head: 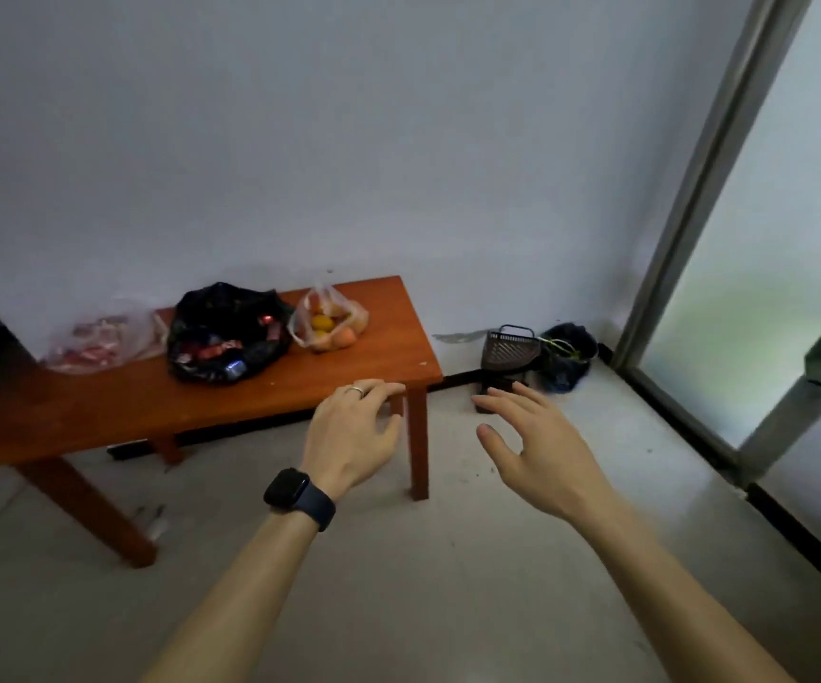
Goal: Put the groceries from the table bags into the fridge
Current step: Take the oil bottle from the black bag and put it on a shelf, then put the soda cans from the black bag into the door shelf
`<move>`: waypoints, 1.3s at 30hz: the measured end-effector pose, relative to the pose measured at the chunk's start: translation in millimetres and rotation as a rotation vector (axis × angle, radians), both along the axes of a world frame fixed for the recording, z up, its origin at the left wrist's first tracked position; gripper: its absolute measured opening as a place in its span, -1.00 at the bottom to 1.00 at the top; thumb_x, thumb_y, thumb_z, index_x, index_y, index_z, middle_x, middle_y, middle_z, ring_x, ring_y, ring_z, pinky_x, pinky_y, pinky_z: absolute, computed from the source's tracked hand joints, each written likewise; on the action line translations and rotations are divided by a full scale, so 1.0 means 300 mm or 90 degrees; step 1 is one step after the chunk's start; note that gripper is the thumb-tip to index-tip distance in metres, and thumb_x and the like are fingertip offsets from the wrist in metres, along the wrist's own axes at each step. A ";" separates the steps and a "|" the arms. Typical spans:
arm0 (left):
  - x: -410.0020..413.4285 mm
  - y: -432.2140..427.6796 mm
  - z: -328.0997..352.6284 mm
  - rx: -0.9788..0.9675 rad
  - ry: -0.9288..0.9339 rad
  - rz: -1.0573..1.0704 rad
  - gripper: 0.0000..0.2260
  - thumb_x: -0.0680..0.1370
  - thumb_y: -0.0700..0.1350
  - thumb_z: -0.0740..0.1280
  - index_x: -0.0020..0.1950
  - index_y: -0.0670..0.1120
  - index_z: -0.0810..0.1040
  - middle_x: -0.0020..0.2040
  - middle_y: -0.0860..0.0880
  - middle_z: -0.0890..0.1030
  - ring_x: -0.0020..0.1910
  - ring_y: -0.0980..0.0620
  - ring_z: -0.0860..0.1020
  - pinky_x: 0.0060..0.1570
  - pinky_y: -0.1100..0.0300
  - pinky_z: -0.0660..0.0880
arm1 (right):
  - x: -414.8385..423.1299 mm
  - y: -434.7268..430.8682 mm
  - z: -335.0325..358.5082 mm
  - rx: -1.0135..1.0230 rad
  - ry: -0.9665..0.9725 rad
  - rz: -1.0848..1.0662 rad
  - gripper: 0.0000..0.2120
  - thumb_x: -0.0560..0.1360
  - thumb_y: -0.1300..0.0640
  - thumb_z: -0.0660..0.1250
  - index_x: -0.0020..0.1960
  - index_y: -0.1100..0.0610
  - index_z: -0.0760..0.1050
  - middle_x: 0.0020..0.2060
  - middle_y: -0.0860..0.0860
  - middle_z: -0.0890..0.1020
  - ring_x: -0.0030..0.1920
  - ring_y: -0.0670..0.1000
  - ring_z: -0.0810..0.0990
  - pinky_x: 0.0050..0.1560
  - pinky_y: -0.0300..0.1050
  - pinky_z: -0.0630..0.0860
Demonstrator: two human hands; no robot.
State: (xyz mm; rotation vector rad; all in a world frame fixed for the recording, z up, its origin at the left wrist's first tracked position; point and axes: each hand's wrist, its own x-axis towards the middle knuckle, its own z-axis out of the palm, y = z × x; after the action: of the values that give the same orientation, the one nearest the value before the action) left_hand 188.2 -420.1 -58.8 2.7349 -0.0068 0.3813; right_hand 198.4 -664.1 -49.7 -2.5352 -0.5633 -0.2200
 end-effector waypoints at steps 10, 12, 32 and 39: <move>0.004 0.605 -0.059 -0.003 0.040 0.107 -0.61 0.59 0.05 0.29 0.43 0.14 0.41 0.39 0.08 0.46 0.33 0.04 0.41 0.29 0.10 0.39 | 0.157 0.598 -0.046 0.002 0.037 0.127 -0.61 0.62 -0.10 0.24 0.44 -0.13 0.43 0.43 -0.15 0.45 0.54 -0.03 0.21 0.50 -0.10 0.15; 0.030 0.710 -0.090 -0.009 0.052 0.127 -0.61 0.59 0.05 0.28 0.43 0.15 0.40 0.39 0.09 0.45 0.34 0.05 0.41 0.29 0.12 0.39 | 0.213 0.699 -0.081 -0.002 0.054 0.147 -0.59 0.62 -0.14 0.22 0.45 -0.15 0.40 0.43 -0.17 0.44 0.55 -0.05 0.20 0.51 -0.05 0.18; 0.788 1.532 -0.271 -0.014 0.177 0.217 -0.61 0.59 0.01 0.27 0.44 0.12 0.42 0.40 0.03 0.45 0.30 0.00 0.46 0.15 0.08 0.50 | 1.087 1.538 -0.337 -0.029 0.211 0.256 -0.54 0.60 -0.09 0.27 0.47 -0.04 0.36 0.36 -0.05 0.53 0.37 0.01 0.46 0.31 -0.10 0.42; 1.035 1.787 -0.446 -0.014 0.299 0.195 -0.57 0.59 0.01 0.29 0.47 0.06 0.36 0.44 -0.01 0.41 0.37 -0.05 0.42 0.24 0.02 0.47 | 1.290 1.815 -0.470 -0.035 0.316 0.198 -0.50 0.59 -0.05 0.31 0.49 0.05 0.34 0.39 0.00 0.51 0.39 0.01 0.46 0.33 -0.15 0.38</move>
State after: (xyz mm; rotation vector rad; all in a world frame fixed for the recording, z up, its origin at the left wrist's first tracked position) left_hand 498.7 116.2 -192.7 2.7367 0.5396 -0.1877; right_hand 585.4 -119.7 -190.7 -2.3810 -0.7485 0.5283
